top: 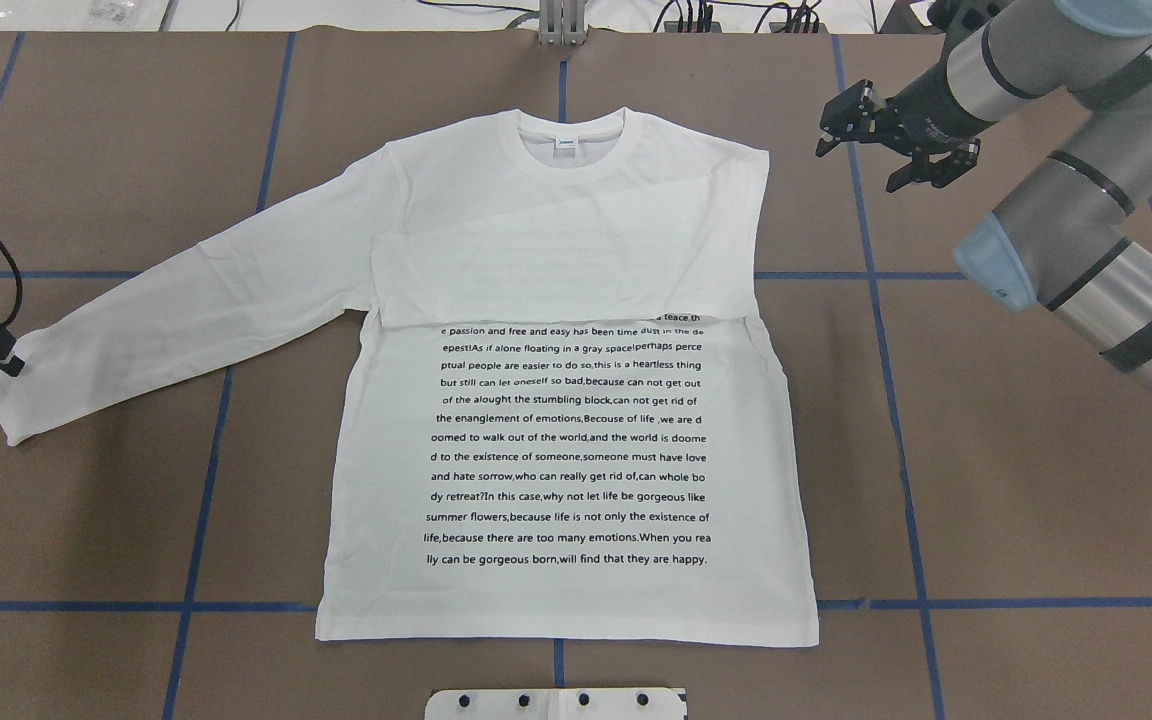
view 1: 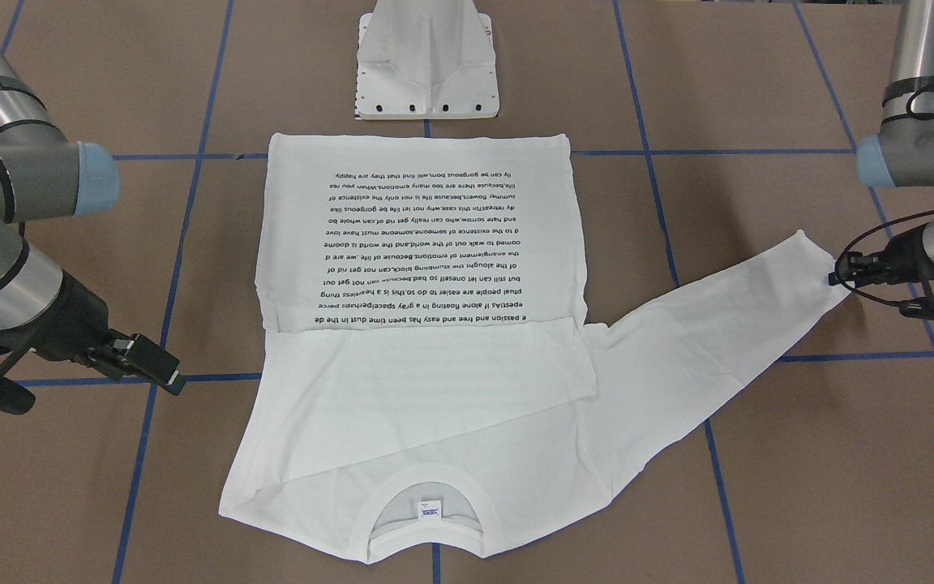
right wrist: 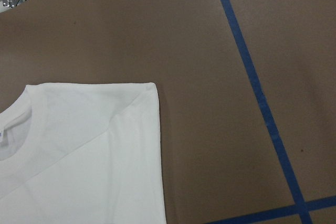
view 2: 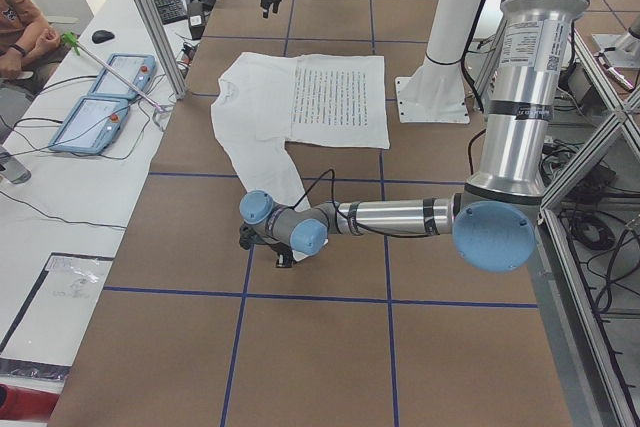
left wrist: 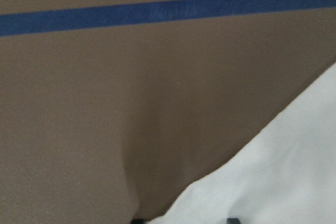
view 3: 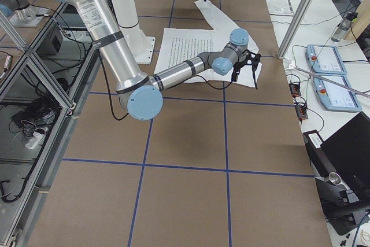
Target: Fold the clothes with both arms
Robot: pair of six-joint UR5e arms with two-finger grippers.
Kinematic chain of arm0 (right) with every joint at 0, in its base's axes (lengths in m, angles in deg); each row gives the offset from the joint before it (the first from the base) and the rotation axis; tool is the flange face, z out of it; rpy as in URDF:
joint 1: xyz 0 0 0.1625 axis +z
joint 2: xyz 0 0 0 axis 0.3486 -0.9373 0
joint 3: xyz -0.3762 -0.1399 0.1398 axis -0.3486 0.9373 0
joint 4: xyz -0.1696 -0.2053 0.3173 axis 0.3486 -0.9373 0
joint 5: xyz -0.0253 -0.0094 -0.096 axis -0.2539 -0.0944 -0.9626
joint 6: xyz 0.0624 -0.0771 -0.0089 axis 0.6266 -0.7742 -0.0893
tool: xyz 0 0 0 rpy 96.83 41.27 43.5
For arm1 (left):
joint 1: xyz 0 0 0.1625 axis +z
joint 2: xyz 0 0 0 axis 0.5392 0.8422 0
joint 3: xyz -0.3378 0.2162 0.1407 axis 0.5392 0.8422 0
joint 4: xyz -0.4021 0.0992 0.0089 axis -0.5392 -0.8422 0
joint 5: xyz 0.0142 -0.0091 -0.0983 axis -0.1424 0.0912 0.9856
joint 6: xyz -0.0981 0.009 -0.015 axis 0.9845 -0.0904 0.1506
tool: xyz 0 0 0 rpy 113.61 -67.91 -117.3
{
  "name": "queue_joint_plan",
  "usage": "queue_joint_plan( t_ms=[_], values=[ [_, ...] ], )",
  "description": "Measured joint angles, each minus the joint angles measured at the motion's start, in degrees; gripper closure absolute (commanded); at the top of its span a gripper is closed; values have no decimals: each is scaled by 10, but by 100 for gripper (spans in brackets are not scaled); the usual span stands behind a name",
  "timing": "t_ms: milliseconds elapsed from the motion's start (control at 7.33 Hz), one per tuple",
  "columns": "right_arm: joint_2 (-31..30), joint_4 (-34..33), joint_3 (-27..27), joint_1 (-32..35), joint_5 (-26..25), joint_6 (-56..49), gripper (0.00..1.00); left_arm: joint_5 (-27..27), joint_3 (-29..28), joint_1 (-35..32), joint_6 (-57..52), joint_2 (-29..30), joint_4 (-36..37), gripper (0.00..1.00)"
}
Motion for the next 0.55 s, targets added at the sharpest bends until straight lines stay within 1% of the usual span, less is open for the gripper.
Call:
queue_joint_plan(
  t_ms=[136, 409, 546],
  values=[
    [0, 0, 0, 0, 0, 0, 1, 1, 10, 0, 0, 0, 1, 100],
    [-2, 0, 0, 0, 0, 0, 1, 7, 64, -1, 4, -6, 13, 100],
    [-4, 1, 1, 0, -2, 0, 1, 12, 78, -2, 5, -7, 19, 100]
  ],
)
